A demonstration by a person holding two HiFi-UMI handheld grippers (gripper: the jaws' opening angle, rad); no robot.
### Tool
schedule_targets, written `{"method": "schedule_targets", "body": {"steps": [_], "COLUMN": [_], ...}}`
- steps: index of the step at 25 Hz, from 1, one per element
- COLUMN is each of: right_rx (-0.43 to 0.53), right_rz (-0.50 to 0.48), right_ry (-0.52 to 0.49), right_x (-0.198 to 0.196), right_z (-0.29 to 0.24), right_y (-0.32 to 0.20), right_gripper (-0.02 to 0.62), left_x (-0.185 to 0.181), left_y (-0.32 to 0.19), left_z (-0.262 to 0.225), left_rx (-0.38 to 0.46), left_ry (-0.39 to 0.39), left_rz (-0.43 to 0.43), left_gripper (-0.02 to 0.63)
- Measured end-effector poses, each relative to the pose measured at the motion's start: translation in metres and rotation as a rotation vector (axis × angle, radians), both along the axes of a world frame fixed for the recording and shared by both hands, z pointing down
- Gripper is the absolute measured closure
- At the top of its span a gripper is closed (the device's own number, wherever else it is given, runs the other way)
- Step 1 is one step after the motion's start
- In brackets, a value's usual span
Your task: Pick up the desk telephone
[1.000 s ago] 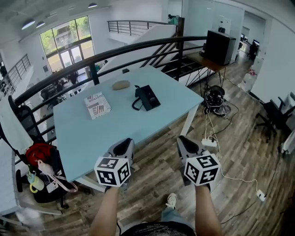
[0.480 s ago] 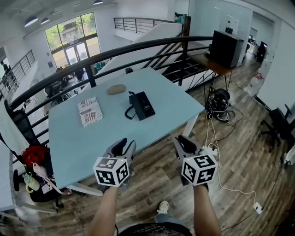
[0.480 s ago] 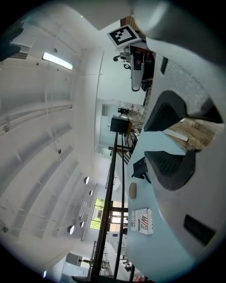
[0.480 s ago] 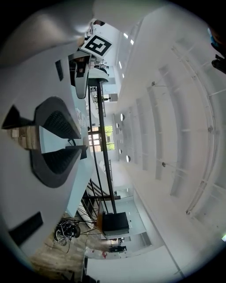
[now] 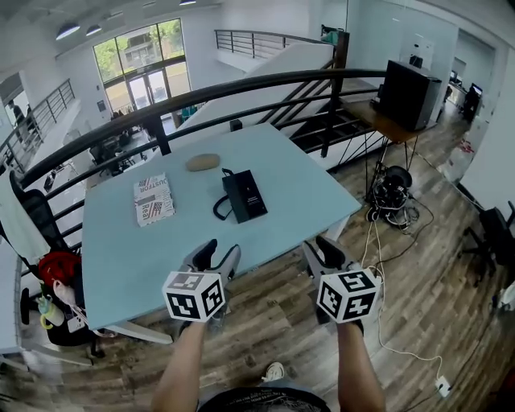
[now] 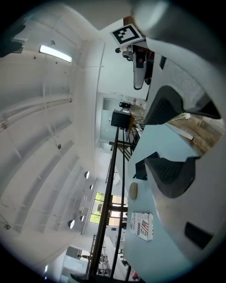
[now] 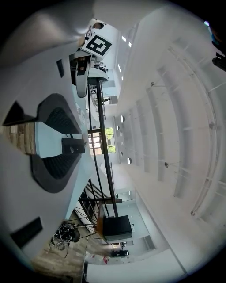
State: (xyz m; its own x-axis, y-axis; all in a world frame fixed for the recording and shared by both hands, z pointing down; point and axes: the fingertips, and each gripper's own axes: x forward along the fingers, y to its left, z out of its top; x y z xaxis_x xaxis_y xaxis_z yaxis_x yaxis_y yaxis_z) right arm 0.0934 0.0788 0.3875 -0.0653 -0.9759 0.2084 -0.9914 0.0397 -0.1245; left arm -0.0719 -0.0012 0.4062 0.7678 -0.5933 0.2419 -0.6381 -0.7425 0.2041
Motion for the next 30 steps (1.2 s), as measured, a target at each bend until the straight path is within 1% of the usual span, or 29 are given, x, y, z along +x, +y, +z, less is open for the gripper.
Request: {"method": "schedule_targets", "body": {"steps": [9,14,17,23,30], "right_rx": [0.009,-0.008,-0.023,-0.034,-0.070], "right_rz": [-0.025,-0.031,-0.047,-0.073,-0.122], "right_ry": [-0.013,0.005,0.010,0.000,0.006], "right_x": [0.033,0.045,0.051,0.060,0.067], "right_z": [0.007,0.013,0.019,0.026,0.043], "right_y": [-0.023,-0.034,-0.044,-0.079,-0.141], "right_gripper": [0.397,0.374,0.350,0.333,0.331], "left_x": [0.018,0.025,0.030,0.040,0.049], "left_y": [-0.019,-0.030,-0.041,-0.073,-0.131], "left_z": [0.008,0.011,0.016,0.027,0.049], "left_rx": [0.007,0.001,-0.011,-0.025,-0.071], "left_ry": [-0.028,-0.033,-0.034,-0.036,-0.030], "left_rz": [-0.056,-0.072,-0.078,-0.084,-0.103], "left_gripper": [0.379,0.377,0.377,0.377,0.377]}}
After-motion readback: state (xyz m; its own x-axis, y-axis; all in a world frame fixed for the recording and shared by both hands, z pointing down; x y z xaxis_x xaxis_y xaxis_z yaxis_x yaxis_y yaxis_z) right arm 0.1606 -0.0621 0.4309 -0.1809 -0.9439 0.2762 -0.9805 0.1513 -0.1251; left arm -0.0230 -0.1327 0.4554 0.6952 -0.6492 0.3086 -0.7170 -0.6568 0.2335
